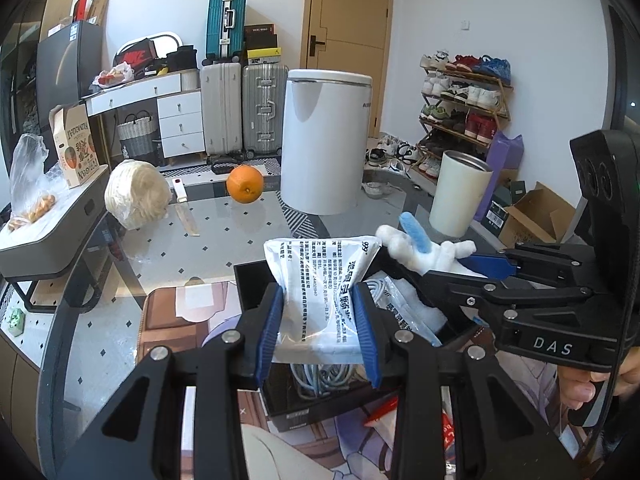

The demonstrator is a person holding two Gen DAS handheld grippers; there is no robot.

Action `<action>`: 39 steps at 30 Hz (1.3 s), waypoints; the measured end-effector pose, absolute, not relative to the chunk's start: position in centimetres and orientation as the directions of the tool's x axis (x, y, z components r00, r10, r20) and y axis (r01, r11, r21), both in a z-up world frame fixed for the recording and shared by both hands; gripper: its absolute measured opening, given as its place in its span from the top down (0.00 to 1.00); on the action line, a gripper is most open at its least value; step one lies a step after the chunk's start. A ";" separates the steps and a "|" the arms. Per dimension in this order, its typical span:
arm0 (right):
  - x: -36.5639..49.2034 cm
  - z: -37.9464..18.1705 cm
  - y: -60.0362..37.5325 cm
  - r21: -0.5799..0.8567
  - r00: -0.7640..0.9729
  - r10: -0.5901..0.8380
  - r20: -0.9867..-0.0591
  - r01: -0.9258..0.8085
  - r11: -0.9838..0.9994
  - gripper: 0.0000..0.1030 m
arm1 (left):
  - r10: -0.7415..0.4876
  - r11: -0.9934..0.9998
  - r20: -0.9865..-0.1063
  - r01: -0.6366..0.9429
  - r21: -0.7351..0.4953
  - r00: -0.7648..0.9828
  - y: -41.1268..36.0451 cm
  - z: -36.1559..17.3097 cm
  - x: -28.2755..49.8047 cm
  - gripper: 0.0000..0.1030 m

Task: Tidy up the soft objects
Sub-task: 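Lower the sachet and bunny into the box and open both grippers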

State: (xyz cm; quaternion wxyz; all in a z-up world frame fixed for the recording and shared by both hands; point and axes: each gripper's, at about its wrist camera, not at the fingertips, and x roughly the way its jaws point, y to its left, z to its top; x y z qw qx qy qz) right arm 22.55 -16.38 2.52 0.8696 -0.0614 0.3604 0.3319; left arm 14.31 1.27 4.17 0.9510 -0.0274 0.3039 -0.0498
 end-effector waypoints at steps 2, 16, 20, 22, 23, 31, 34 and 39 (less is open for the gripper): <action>23.0 2.2 -15.8 0.127 0.515 0.529 -0.675 -0.625 0.770 0.69 | -0.111 0.994 -0.582 0.080 -0.078 0.806 1.1 3.9 14.8 0.67; 25.5 2.8 -15.2 0.098 0.556 0.521 -0.648 -0.617 0.781 0.69 | -0.105 0.994 -0.588 0.076 -0.073 0.802 1.1 3.3 15.7 0.67; 25.9 2.8 -15.5 0.102 0.551 0.516 -0.656 -0.613 0.784 0.69 | -0.103 0.995 -0.583 0.072 -0.076 0.806 1.2 3.4 15.7 0.67; 25.8 2.7 -15.7 0.092 0.550 0.509 -0.662 -0.614 0.784 0.69 | -0.102 0.995 -0.583 0.072 -0.075 0.806 1.1 3.3 15.7 0.67; 25.5 2.4 -15.6 0.092 0.550 0.507 -0.663 -0.613 0.785 0.69 | -0.100 0.995 -0.580 0.068 -0.078 0.808 1.1 3.3 15.7 0.67; 25.4 1.0 -14.2 0.029 0.523 0.453 -0.722 -0.631 0.775 0.69 | -0.102 0.994 -0.589 0.058 -0.093 0.802 1.3 2.8 16.0 0.67; 25.7 0.1 -13.6 0.012 0.510 0.428 -0.746 -0.633 0.774 0.69 | -0.109 0.993 -0.594 0.059 -0.103 0.797 1.5 2.5 16.0 0.68; 26.3 -0.4 -11.5 -0.047 0.471 0.383 -0.795 -0.676 0.735 0.69 | -0.102 0.994 -0.607 0.058 -0.091 0.788 1.4 2.2 16.2 0.70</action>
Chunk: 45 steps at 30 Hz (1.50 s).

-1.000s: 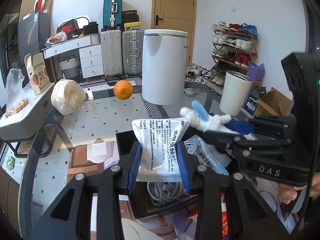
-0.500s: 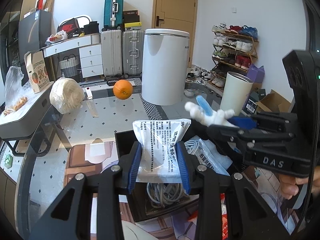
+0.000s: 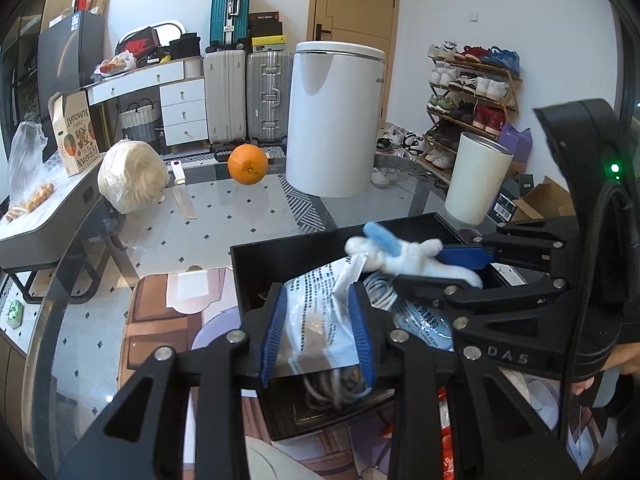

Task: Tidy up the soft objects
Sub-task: 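Lower the sachet and bunny into the box and open both grippers, then move both tools back over the glue packet and rope bag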

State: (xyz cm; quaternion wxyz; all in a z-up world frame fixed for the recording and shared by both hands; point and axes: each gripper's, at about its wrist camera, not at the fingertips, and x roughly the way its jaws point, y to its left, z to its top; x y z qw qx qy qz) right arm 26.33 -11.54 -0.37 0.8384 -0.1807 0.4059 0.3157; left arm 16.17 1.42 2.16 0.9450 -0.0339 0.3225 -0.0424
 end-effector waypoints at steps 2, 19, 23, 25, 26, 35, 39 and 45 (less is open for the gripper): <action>26.4 -0.5 -11.1 -0.055 0.452 0.374 -0.809 -0.693 0.719 0.66 | -0.101 0.994 -0.607 0.056 -0.092 0.788 1.5 2.1 16.2 0.70; 20.8 3.5 -17.9 -0.007 0.562 0.464 -0.684 -0.642 0.767 0.10 | -0.131 0.990 -0.577 0.075 -0.121 0.806 1.4 3.4 12.8 0.27; 19.7 3.2 -19.7 0.062 0.572 0.478 -0.667 -0.596 0.801 0.01 | -0.118 0.990 -0.548 0.058 -0.127 0.828 1.6 3.8 11.1 0.03; 19.1 3.0 -20.7 0.099 0.575 0.485 -0.659 -0.572 0.814 0.01 | -0.117 0.990 -0.546 0.053 -0.131 0.829 1.5 3.8 10.5 0.02; 18.9 2.9 -21.1 0.111 0.575 0.486 -0.659 -0.564 0.818 0.01 | -0.118 0.989 -0.549 0.050 -0.138 0.828 1.5 3.7 10.2 0.01; 16.3 1.1 -23.9 0.171 0.566 0.465 -0.681 -0.494 0.852 0.01 | -0.114 0.991 -0.576 0.053 -0.122 0.809 0.1 2.6 8.2 0.00; 15.9 0.6 -23.8 0.152 0.559 0.445 -0.699 -0.492 0.857 0.01 | -0.088 0.996 -0.584 0.061 -0.065 0.807 -1.3 2.0 7.7 0.00; 15.8 -0.3 -23.5 0.156 0.537 0.443 -0.718 -0.496 0.854 0.01 | -0.058 0.998 -0.597 0.060 -0.016 0.800 -2.5 0.7 6.9 0.00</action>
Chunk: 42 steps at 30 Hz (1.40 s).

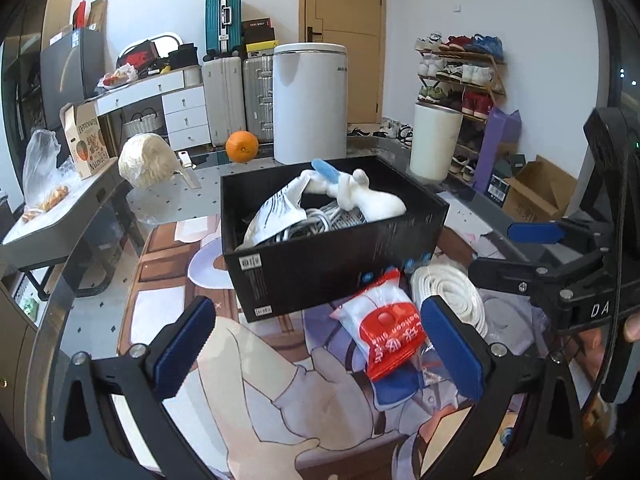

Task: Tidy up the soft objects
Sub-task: 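Move both tools back over the glue packet and rope bag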

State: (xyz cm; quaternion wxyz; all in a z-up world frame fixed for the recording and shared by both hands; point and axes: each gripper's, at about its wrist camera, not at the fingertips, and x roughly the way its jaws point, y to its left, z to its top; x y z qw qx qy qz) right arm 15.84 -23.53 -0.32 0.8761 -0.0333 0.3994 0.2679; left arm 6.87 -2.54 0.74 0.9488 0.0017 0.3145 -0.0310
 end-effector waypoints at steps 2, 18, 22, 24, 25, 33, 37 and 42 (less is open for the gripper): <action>15.8 -0.4 -23.5 0.161 0.533 0.446 -0.719 -0.497 0.853 0.01 | -0.055 0.998 -0.597 0.063 -0.007 0.800 -2.7 0.3 6.7 0.00; 16.7 -3.1 -22.6 0.149 0.487 0.402 -0.776 -0.477 0.866 0.01 | -0.016 0.999 -0.592 -0.016 -0.048 0.806 -1.3 0.2 6.5 0.00; 17.1 -4.1 -22.5 0.158 0.467 0.394 -0.791 -0.466 0.870 0.01 | -0.008 0.999 -0.603 -0.022 -0.041 0.798 -1.4 0.1 6.8 0.00; 17.3 -4.4 -22.5 0.159 0.462 0.388 -0.797 -0.460 0.874 0.01 | -0.010 0.999 -0.606 -0.021 -0.044 0.795 -1.4 0.0 6.9 0.00; 17.3 -4.6 -22.3 0.156 0.459 0.383 -0.801 -0.457 0.875 0.01 | -0.010 0.999 -0.607 -0.022 -0.045 0.795 -1.3 0.0 6.9 0.00; 17.1 -4.8 -20.9 0.132 0.455 0.377 -0.806 -0.483 0.865 0.01 | -0.018 0.998 -0.614 -0.019 -0.054 0.789 -1.1 -0.1 7.0 0.00; 16.7 -4.9 -19.8 0.096 0.453 0.360 -0.816 -0.507 0.856 0.01 | -0.016 0.999 -0.614 -0.016 -0.048 0.789 -1.1 -0.1 7.1 0.00; 16.6 -5.1 -19.2 0.051 0.454 0.329 -0.828 -0.523 0.851 0.01 | -0.021 0.998 -0.617 -0.020 -0.060 0.787 -0.9 -0.2 7.1 0.00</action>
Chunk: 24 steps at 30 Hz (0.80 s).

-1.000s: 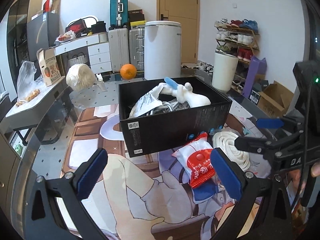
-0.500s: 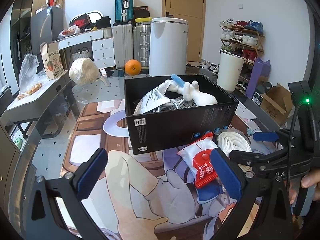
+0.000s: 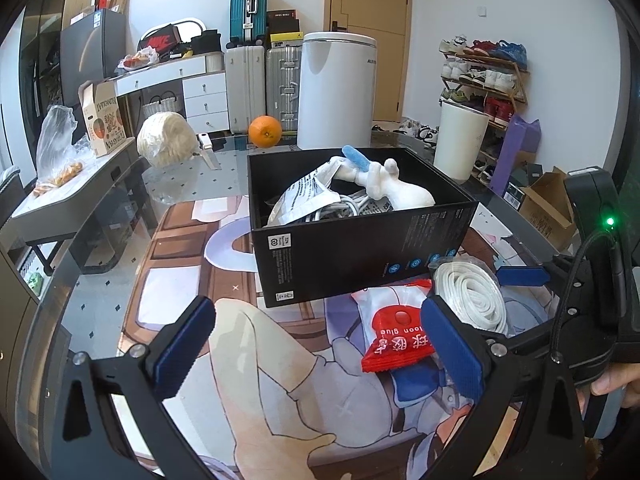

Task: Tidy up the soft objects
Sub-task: 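Move both tools back over the glue packet and rope bag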

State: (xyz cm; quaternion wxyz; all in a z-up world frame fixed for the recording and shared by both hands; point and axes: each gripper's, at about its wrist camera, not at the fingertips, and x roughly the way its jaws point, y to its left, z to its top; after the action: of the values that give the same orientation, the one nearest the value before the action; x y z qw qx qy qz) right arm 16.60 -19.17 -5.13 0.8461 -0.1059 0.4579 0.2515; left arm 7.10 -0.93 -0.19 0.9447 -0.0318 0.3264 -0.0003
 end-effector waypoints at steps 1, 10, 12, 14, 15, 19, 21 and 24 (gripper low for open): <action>16.7 -5.1 -19.3 0.048 0.450 0.327 -0.831 -0.527 0.848 0.01 | -0.020 0.998 -0.617 -0.022 -0.060 0.787 -0.9 -0.2 7.1 0.00; 16.6 -5.1 -21.3 0.046 0.413 0.336 -0.847 -0.571 0.819 0.01 | -0.021 0.999 -0.625 -0.006 -0.042 0.781 -1.5 -0.3 7.2 0.00; 16.7 -5.2 -21.5 0.048 0.411 0.337 -0.847 -0.573 0.818 0.01 | -0.020 0.999 -0.628 -0.005 -0.039 0.778 -1.5 -0.3 7.3 0.00; 16.7 -5.2 -21.8 0.047 0.413 0.334 -0.847 -0.567 0.822 0.01 | -0.021 0.999 -0.631 -0.003 -0.037 0.776 -1.6 -0.4 7.4 0.00; 16.7 -5.2 -21.8 0.044 0.417 0.329 -0.847 -0.562 0.826 0.01 | -0.022 0.999 -0.632 -0.001 -0.036 0.775 -1.6 -0.4 7.4 0.00; 16.8 -5.5 -21.0 0.019 0.445 0.294 -0.846 -0.526 0.850 0.01 | -0.023 0.999 -0.637 0.003 -0.033 0.771 -1.8 -0.5 7.5 0.00; 16.8 -5.5 -20.6 0.012 0.462 0.284 -0.840 -0.507 0.862 0.01 | -0.024 0.999 -0.639 0.005 -0.032 0.769 -1.8 -0.5 7.5 0.00; 16.9 -5.5 -20.5 0.011 0.471 0.281 -0.836 -0.499 0.867 0.01 | -0.023 1.000 -0.642 0.007 -0.027 0.766 -2.0 -0.6 7.6 0.00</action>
State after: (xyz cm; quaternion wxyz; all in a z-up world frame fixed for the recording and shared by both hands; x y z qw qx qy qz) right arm 16.88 -20.48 -5.54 0.8495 -0.1180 0.4601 0.2296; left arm 7.59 -1.96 -0.56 0.9397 -0.0116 0.3418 -0.0080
